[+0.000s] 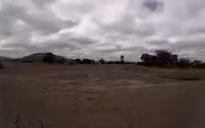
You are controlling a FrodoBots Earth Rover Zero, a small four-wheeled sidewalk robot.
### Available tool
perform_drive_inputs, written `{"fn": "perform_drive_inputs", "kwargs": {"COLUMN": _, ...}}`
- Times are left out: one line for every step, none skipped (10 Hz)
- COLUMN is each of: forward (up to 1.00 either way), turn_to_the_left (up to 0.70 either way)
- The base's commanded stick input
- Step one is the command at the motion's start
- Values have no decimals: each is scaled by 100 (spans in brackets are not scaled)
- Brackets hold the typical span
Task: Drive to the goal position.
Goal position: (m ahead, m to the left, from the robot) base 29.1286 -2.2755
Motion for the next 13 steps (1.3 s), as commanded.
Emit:
{"fn": "perform_drive_inputs", "kwargs": {"forward": 45, "turn_to_the_left": -27}}
{"fn": "perform_drive_inputs", "kwargs": {"forward": 45, "turn_to_the_left": -20}}
{"fn": "perform_drive_inputs", "kwargs": {"forward": 45, "turn_to_the_left": -6}}
{"fn": "perform_drive_inputs", "kwargs": {"forward": 45, "turn_to_the_left": 0}}
{"fn": "perform_drive_inputs", "kwargs": {"forward": 45, "turn_to_the_left": 0}}
{"fn": "perform_drive_inputs", "kwargs": {"forward": 45, "turn_to_the_left": 0}}
{"fn": "perform_drive_inputs", "kwargs": {"forward": 45, "turn_to_the_left": 0}}
{"fn": "perform_drive_inputs", "kwargs": {"forward": 45, "turn_to_the_left": 0}}
{"fn": "perform_drive_inputs", "kwargs": {"forward": 45, "turn_to_the_left": 0}}
{"fn": "perform_drive_inputs", "kwargs": {"forward": 45, "turn_to_the_left": 0}}
{"fn": "perform_drive_inputs", "kwargs": {"forward": 45, "turn_to_the_left": 0}}
{"fn": "perform_drive_inputs", "kwargs": {"forward": 45, "turn_to_the_left": 0}}
{"fn": "perform_drive_inputs", "kwargs": {"forward": 45, "turn_to_the_left": 0}}
